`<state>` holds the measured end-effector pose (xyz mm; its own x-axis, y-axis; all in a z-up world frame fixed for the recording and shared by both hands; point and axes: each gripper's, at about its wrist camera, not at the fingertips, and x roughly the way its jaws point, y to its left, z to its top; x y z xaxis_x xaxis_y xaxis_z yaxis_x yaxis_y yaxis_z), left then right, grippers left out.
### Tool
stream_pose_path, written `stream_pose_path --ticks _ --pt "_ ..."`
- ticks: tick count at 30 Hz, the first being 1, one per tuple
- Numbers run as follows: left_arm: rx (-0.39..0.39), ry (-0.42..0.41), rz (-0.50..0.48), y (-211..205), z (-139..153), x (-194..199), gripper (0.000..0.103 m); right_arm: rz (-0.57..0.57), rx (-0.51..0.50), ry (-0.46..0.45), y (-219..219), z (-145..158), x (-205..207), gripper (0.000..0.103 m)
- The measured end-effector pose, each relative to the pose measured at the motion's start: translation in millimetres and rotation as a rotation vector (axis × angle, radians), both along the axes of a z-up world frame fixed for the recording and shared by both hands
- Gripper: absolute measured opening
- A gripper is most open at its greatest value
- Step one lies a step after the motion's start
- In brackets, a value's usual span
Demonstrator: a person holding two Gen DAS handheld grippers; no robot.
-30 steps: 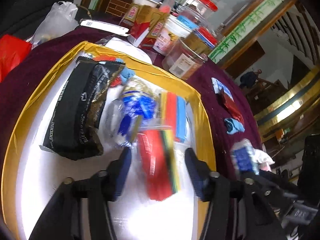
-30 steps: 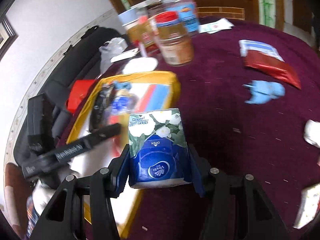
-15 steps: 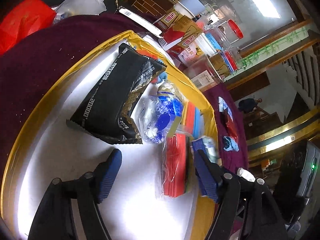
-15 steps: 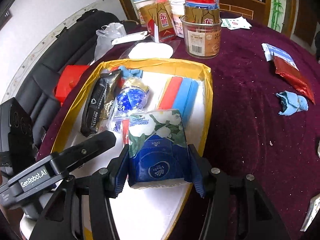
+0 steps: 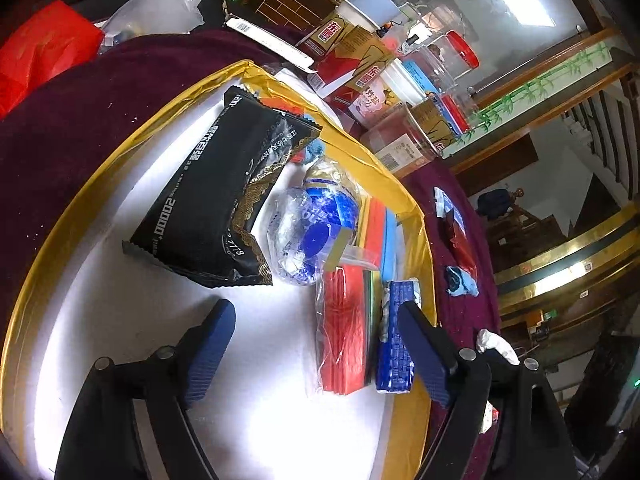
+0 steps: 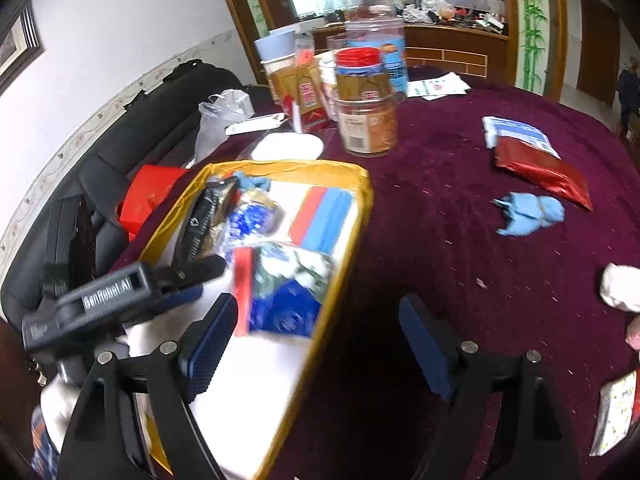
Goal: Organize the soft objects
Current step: 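Grasp the pink tissue pack from the pile with the left gripper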
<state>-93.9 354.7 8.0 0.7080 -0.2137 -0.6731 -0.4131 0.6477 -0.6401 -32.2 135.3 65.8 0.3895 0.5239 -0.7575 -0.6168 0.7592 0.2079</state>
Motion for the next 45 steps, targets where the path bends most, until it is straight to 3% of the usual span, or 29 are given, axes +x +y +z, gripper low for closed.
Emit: stream_pose_path --ticks 7,15,20,24,28,34,38,40,42,45 --pt "0.012 -0.075 -0.046 -16 23 -16 0.086 -0.104 -0.023 -0.034 -77 -7 6 0.082" --pt "0.041 -0.204 -0.237 -101 63 -45 0.090 -0.435 0.032 -0.044 -236 -7 52 0.082" --pt "0.089 -0.183 -0.351 -148 63 -40 0.090 -0.659 0.065 -0.020 -327 -16 93 0.083" --pt "0.109 -0.128 -0.391 -171 55 -32 0.090 -0.721 0.090 0.074 -362 -43 124 0.083" --pt "0.137 -0.104 -0.397 -183 55 -30 0.090 -0.607 0.155 0.061 -354 -45 131 0.083" --pt "0.162 -0.088 -0.420 -205 55 -23 0.090 -0.226 0.181 0.073 -282 -53 110 0.083" --pt "0.173 -0.065 -0.463 -228 50 -11 0.090 0.097 0.306 0.175 -239 -46 78 0.083" --pt "0.183 -0.056 -0.485 -239 49 -5 0.090 0.197 0.354 0.180 -229 -36 64 0.083" --pt "0.208 -0.049 -0.503 -250 48 4 0.090 0.178 0.372 0.128 -235 -25 60 0.085" --pt "0.250 -0.026 -0.513 -265 44 25 0.090 0.000 0.397 0.101 -265 -25 75 0.086"
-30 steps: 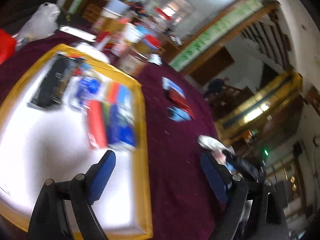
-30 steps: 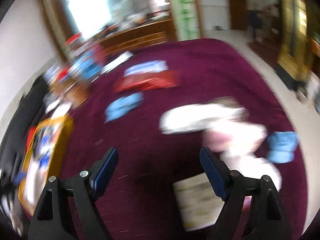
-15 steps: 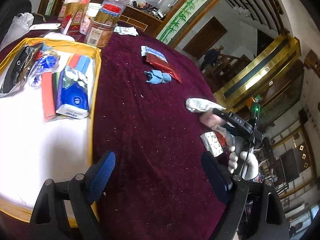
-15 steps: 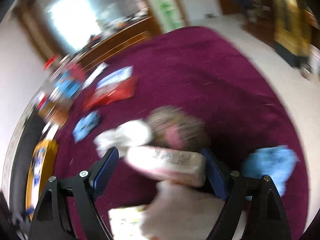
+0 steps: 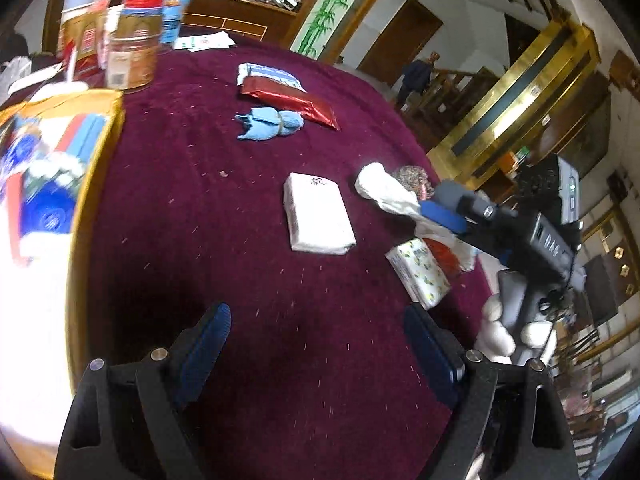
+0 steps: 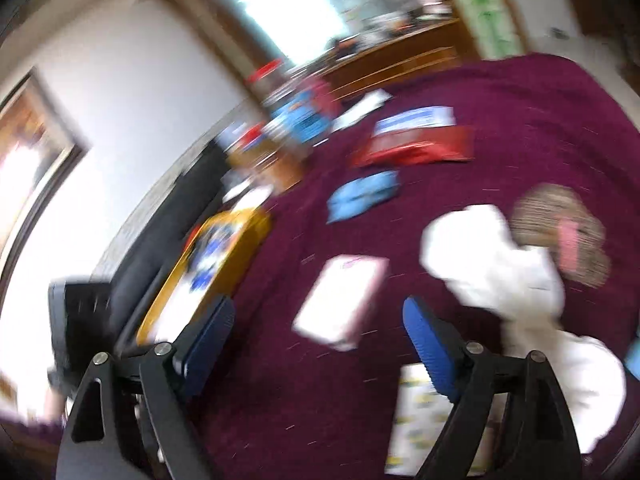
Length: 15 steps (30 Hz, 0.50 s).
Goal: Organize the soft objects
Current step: 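Grasp the pink tissue pack from the pile with the left gripper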
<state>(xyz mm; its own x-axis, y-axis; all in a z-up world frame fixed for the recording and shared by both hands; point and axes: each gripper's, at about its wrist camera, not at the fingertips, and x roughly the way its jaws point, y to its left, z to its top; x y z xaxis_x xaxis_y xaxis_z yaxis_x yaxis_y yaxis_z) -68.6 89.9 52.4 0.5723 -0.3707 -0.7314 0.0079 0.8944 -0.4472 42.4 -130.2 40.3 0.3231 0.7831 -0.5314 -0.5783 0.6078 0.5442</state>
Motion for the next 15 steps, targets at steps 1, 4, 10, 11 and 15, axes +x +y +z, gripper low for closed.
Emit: stream_pose_path --ticks 1,4,10,11,15 --pt "0.017 0.003 0.001 -6 -2 10 0.090 -0.036 0.009 0.012 -8 -3 1 0.086" --pt "0.071 0.007 -0.001 -20 -7 31 0.090 -0.183 0.024 0.034 -36 -7 18 0.086" --pt "0.258 -0.023 -0.011 -53 -20 78 0.090 -0.363 0.061 0.049 -82 -9 32 0.090" --pt "0.285 -0.019 -0.009 -55 -23 84 0.090 -0.378 0.066 0.057 -87 -10 34 0.090" --pt "0.382 0.012 -0.017 -64 -41 108 0.090 -0.403 0.072 0.073 -95 -11 38 0.090"
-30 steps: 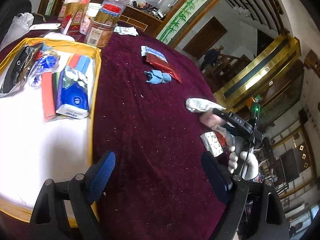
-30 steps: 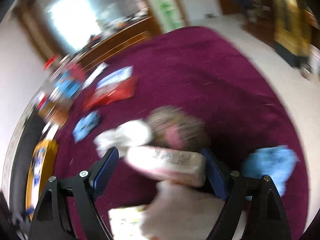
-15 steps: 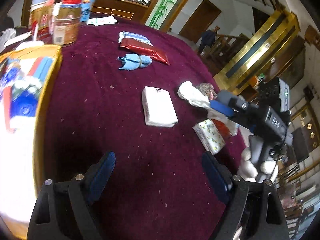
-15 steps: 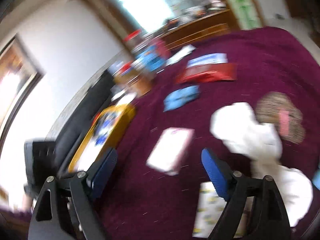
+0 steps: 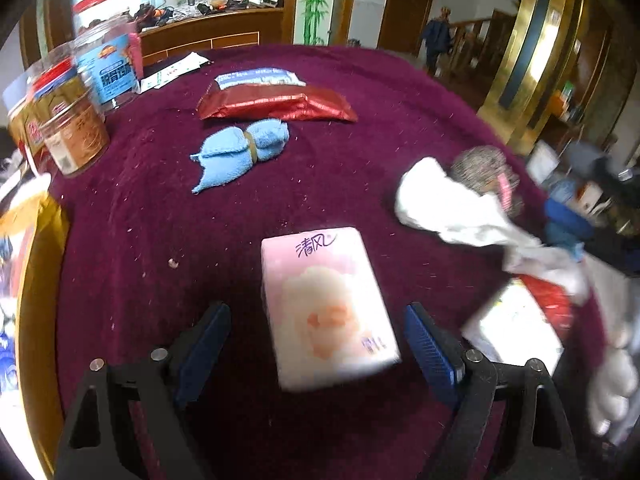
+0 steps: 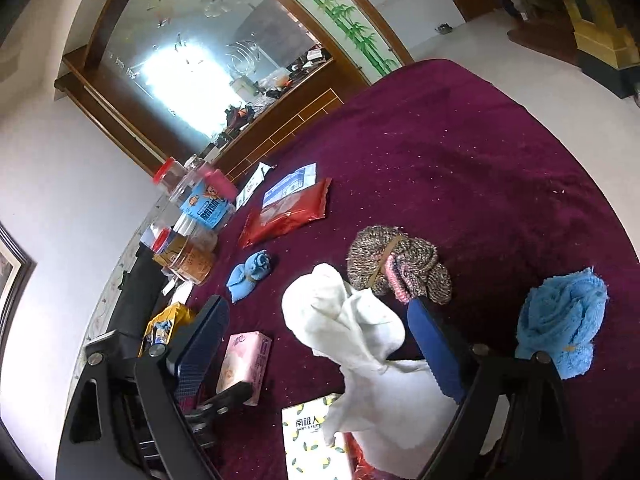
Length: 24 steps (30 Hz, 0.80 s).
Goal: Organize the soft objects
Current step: 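Grasp the pink tissue pack from the pile with the left gripper, then place the pink tissue pack in the tray with the left gripper while the right places the white cloth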
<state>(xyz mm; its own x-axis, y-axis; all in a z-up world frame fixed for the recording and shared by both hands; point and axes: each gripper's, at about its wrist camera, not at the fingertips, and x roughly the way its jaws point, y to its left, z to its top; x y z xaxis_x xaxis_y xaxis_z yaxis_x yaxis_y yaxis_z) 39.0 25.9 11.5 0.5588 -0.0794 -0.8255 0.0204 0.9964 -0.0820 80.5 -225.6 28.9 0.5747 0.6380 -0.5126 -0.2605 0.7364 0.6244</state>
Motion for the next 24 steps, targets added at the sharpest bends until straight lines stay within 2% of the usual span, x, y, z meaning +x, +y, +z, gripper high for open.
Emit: stream_pose_path --ticks 2,4,5,6,8,11,15,18,22,24 --pt "0.029 0.005 -0.022 -7 -6 2 0.090 -0.001 -0.011 0.000 0 0 0 0.090" --pt "0.067 -0.012 -0.055 -11 -7 -1 0.083 0.007 -0.026 -0.004 2 1 -2 0.090" --pt "0.065 -0.027 -0.058 -10 -5 -3 0.063 0.015 -0.037 -0.007 4 1 -3 0.090" --pt "0.060 -0.026 -0.056 -8 -2 -4 0.061 0.025 -0.054 -0.008 9 0 -4 0.090" --pt "-0.014 -0.025 -0.046 3 3 -8 0.060 0.037 -0.081 -0.006 15 -1 -4 0.090" --pt "-0.059 -0.046 -0.035 10 13 -18 0.060 0.053 -0.116 0.001 22 -4 -3 0.090" --pt "-0.183 -0.050 -0.031 25 24 -43 0.060 0.081 -0.139 -0.009 30 -6 -6 0.090" --pt "-0.244 -0.055 -0.037 36 32 -66 0.060 0.139 -0.161 -0.019 45 -5 -9 0.090" --pt "-0.304 -0.057 -0.029 54 40 -90 0.060 0.149 -0.311 -0.029 73 -1 -6 0.090" --pt "-0.322 -0.070 -0.027 63 46 -104 0.060 0.170 -0.415 -0.001 91 -5 1 0.090"
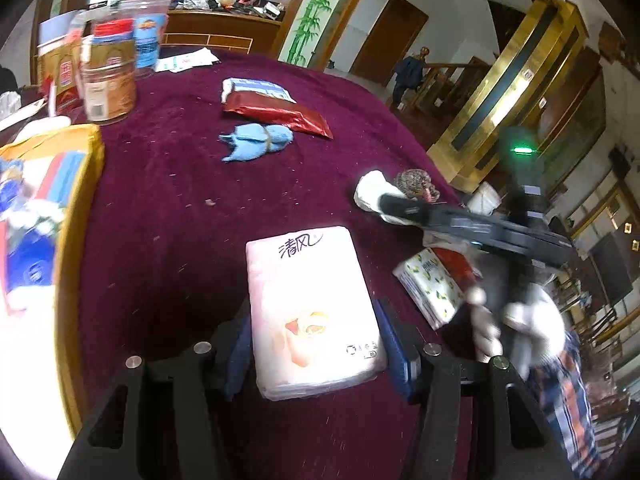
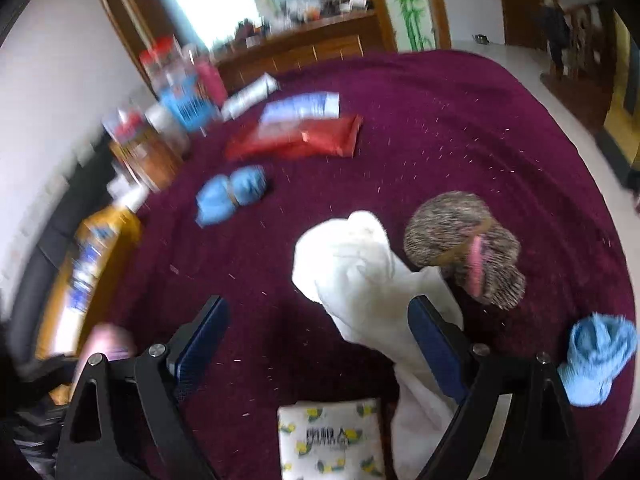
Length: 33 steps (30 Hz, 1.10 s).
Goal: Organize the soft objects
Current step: 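Place the pink tissue pack in the tray with the left gripper while the right places the white cloth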
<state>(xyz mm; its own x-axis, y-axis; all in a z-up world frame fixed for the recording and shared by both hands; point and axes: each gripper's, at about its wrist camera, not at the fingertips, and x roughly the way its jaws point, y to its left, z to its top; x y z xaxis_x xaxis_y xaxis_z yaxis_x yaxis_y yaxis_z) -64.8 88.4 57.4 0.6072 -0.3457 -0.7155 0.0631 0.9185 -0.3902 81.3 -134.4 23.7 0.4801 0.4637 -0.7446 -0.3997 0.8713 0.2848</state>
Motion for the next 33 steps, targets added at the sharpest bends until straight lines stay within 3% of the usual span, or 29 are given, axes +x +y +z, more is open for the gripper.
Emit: stream_pose_path --ticks 2,4,6,8,10,16,21,29,33 --pt "-0.013 -0.024 0.015 13 8 -15 0.060 0.003 -0.108 0.015 17 -9 7 0.088" --pt "-0.028 -0.044 0.040 29 15 -29 0.060 -0.011 -0.207 0.015 27 -18 11 0.070" --pt "-0.052 -0.058 0.082 52 18 -44 0.060 -0.032 -0.283 -0.003 32 -23 12 0.036" --pt "-0.066 -0.064 0.123 76 19 -55 0.060 -0.050 -0.281 -0.006 28 -19 11 0.017" --pt "-0.070 -0.073 0.173 99 19 -68 0.060 -0.062 -0.229 0.012 21 -12 9 0.016" --pt "-0.112 -0.077 0.351 171 7 -101 0.061 -0.088 -0.170 -0.073 15 28 -17 0.013" --pt "-0.134 -0.084 0.434 205 2 -120 0.061 -0.075 -0.106 -0.093 20 49 -28 0.011" --pt "-0.098 0.006 0.484 235 -17 -108 0.061 0.147 0.095 -0.087 93 91 -81 0.011" --pt "-0.061 0.048 0.483 240 -25 -90 0.061 0.255 0.172 -0.023 139 91 -98 0.011"
